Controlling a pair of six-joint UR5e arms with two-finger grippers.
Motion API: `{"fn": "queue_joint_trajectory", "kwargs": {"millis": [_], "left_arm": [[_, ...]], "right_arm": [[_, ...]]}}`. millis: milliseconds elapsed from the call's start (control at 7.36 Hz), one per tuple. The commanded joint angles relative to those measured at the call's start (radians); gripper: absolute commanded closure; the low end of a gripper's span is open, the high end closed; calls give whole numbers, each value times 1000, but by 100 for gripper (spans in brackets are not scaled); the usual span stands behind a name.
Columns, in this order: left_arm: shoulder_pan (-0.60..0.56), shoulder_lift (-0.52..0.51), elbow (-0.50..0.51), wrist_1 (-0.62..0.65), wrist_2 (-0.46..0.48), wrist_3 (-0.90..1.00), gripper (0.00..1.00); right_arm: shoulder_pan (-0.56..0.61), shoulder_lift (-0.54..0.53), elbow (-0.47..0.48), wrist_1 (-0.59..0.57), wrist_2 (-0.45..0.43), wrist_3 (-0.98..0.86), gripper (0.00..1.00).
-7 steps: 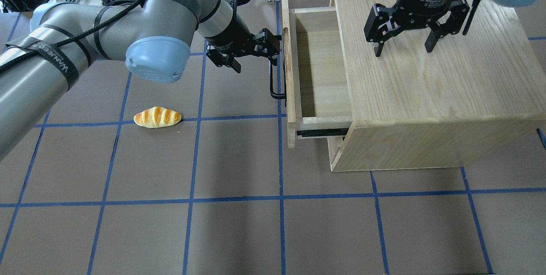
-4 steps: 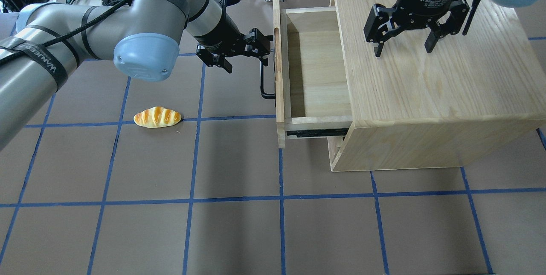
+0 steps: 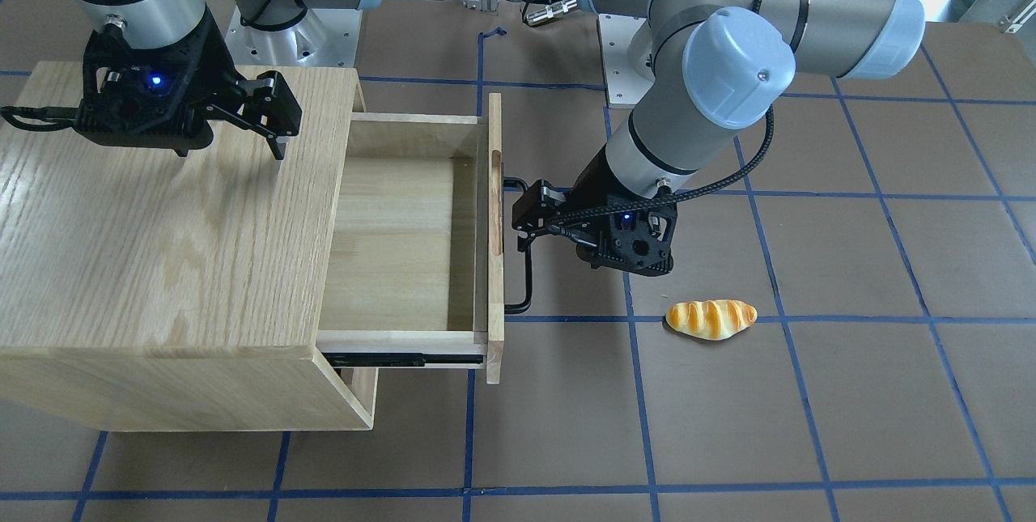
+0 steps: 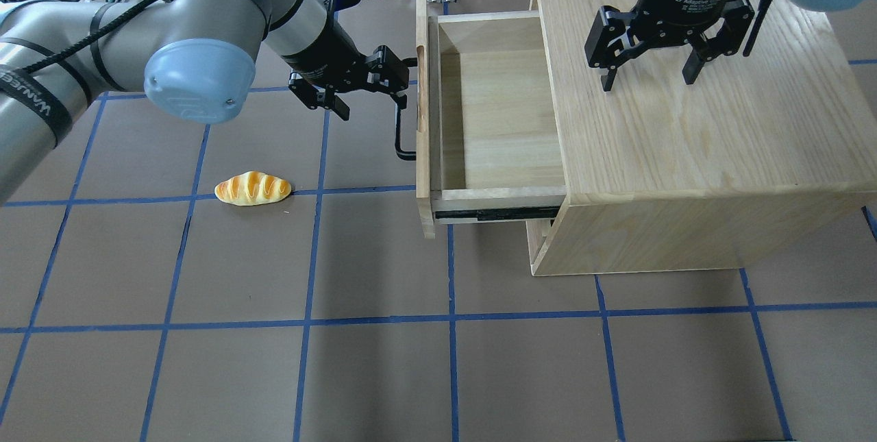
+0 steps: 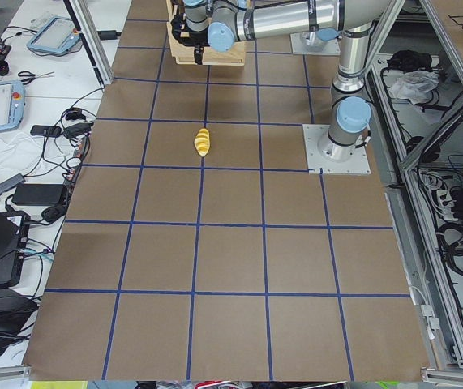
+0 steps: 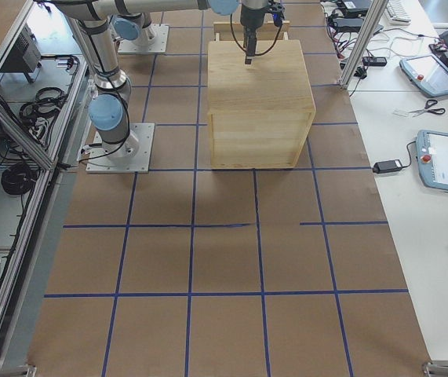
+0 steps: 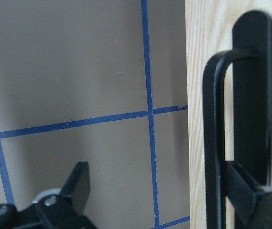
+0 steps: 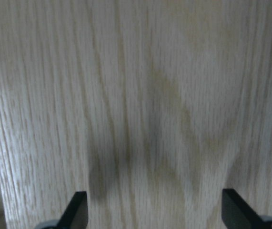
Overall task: Open upper drawer
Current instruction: 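Pull the handle with the left gripper away from the cabinet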
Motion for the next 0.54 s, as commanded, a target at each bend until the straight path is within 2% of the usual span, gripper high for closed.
{"fn": "queue_joint_trajectory", "kwargs": {"millis": [0,136,407], "left_arm": [[30,16,-2,-45,8,25,0],[33,18,-2,-52,43,27,0],[35,20,0,-59,54,27,0]], "right_arm": [[-1,0,-1,0,0,0,0],[1,0,1,0,0,-2,0],[1,0,-1,0,0,0,0]]}}
